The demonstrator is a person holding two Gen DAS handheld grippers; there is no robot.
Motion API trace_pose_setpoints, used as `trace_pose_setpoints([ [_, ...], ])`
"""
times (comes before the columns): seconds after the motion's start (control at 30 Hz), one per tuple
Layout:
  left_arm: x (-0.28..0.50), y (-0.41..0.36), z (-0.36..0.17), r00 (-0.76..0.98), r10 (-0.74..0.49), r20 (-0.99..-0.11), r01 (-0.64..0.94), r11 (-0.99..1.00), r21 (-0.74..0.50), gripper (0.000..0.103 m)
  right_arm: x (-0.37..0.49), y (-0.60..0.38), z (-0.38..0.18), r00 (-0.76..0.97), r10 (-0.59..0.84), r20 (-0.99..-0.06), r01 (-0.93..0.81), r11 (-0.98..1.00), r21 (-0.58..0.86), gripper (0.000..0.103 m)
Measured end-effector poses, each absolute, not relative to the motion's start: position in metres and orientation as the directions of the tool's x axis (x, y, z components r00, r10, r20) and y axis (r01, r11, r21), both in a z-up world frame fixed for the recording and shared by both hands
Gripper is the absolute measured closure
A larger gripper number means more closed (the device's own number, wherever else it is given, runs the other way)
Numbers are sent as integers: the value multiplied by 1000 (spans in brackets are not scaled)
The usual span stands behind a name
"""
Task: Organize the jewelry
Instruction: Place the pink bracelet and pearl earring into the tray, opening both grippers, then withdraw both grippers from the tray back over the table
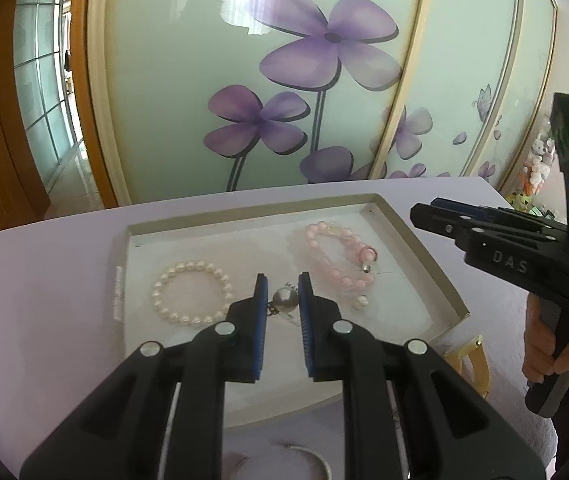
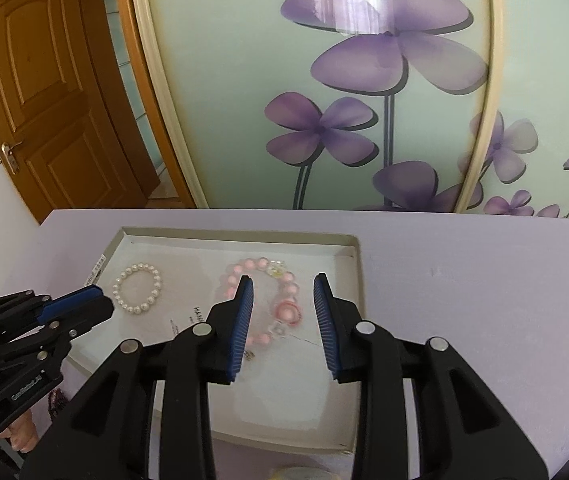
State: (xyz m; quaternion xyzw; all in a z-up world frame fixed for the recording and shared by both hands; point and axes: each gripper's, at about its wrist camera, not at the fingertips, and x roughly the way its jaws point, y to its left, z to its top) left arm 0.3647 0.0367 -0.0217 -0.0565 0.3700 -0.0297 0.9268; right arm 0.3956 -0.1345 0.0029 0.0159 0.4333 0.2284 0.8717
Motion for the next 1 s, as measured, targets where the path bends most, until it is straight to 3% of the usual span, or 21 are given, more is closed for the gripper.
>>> trace_pose_setpoints([
  [0.27,376,23,-31,704,-128,-699,37,989,-144,86,395,-152,-4,525,399,-752,-362,904,227,70],
  [0.33,376,23,-31,703,-125,-700,30,989,-147,78,393,-155,-6,526,394,-754,-357,907,225,70],
  [0.37,374,25,-31,705,-122,-698,22,988,-150,67,391,-157,-6,526,392,-755,-354,908,224,70],
  [0.4,373,26,-29,709,-118,-695,16,988,-151,64,389,-159,-6,527,392,-754,-353,908,225,70],
  [0.57,352,46,-17,727,-88,-681,-23,988,-153,64,375,-168,0,535,402,-743,-350,906,238,70],
  [1.0,235,100,2,759,63,-648,-153,985,-83,41,284,-181,27,551,457,-698,-389,881,269,66],
])
